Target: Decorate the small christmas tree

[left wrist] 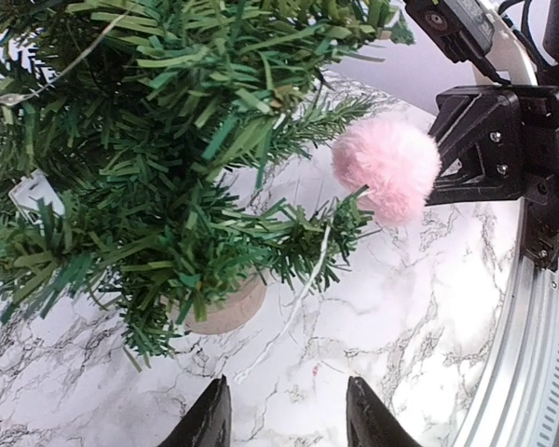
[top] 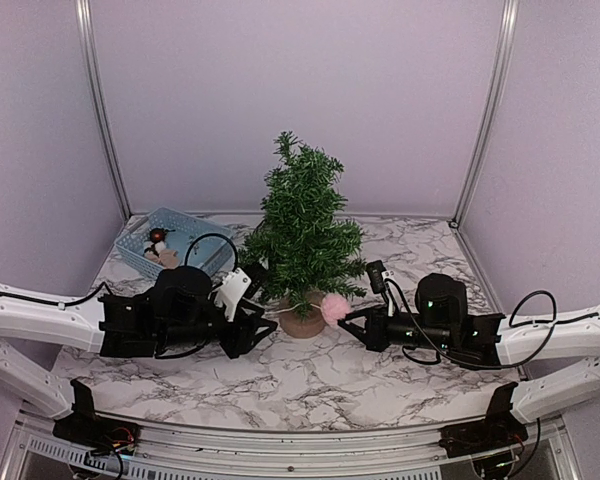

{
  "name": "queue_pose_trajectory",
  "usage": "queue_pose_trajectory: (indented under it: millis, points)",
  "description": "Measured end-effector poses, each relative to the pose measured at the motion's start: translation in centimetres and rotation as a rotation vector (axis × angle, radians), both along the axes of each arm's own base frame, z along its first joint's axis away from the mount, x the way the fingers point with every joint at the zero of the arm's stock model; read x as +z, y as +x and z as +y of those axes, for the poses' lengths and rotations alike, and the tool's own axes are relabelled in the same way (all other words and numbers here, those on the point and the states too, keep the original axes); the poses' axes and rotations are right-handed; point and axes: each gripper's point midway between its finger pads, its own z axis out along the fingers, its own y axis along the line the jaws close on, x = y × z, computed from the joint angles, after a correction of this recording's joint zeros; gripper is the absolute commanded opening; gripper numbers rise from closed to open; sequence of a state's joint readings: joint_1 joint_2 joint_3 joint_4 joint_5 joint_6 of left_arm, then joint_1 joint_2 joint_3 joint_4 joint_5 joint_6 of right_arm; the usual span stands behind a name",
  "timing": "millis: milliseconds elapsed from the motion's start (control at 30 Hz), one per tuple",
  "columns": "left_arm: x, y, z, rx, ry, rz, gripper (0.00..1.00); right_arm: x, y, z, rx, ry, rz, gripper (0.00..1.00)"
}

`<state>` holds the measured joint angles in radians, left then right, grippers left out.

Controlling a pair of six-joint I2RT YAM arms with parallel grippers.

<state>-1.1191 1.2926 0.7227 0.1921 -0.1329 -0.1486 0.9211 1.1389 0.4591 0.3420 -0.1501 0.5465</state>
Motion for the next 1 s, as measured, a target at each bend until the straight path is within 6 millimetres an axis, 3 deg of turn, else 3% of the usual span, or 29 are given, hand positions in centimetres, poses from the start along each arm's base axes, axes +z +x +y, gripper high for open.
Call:
queue_pose_trajectory:
  millis: [300,433,633,1000]
  points:
    - [-1.0,-0.2,1.7,0.019,-0.091,-0.090,0.38,0.0,0.0,0.0,0.001,0.000,-0.001,0.00]
    - [-1.1,-0.3,2.1,-0.006,-0.116,-0.154,0.41,0.0,0.0,0.0,0.001,0.000,-0.001,0.00]
    - [0.7,-0.6,0.4,-0.102,-0.182,-0.256,0.42,0.0,0.0,0.0,0.001,0.000,-0.001,0.00]
    - [-1.6,-1.5,-2.6,-0.160,-0.262,-0.299,0.40,0.0,0.0,0.0,0.001,0.000,0.000,0.00]
